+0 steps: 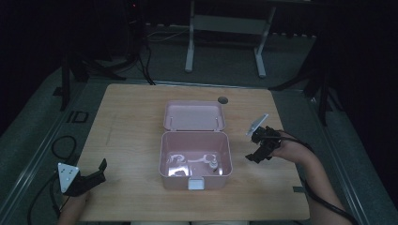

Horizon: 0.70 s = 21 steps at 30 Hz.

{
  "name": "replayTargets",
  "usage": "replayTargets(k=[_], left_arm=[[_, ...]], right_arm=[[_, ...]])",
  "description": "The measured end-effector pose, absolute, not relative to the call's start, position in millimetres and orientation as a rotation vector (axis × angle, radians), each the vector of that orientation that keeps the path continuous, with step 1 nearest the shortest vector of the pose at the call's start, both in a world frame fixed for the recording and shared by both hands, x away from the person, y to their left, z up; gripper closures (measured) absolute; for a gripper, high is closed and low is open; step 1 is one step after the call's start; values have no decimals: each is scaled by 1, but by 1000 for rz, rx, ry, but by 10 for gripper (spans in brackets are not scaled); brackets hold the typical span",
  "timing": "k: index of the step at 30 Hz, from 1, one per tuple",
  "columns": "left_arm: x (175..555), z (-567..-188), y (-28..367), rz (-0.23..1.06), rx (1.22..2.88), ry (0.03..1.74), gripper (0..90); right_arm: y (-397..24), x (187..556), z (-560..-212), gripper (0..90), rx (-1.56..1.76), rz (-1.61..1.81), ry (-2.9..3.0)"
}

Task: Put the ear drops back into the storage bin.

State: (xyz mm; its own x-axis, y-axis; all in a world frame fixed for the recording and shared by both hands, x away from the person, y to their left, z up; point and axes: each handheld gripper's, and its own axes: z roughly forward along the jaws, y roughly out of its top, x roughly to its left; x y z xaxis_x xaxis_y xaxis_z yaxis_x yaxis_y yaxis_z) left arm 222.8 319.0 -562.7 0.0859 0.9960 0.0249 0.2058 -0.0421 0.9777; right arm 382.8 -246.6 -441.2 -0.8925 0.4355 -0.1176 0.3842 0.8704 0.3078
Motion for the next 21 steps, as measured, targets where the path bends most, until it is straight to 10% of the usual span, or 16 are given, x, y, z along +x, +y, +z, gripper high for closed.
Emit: replayTargets(k=[21], left_arm=[[223,-563,319,1064,1424,1282,3]], right_arm=[[-283,384,-507,137,1013,765,2520]])
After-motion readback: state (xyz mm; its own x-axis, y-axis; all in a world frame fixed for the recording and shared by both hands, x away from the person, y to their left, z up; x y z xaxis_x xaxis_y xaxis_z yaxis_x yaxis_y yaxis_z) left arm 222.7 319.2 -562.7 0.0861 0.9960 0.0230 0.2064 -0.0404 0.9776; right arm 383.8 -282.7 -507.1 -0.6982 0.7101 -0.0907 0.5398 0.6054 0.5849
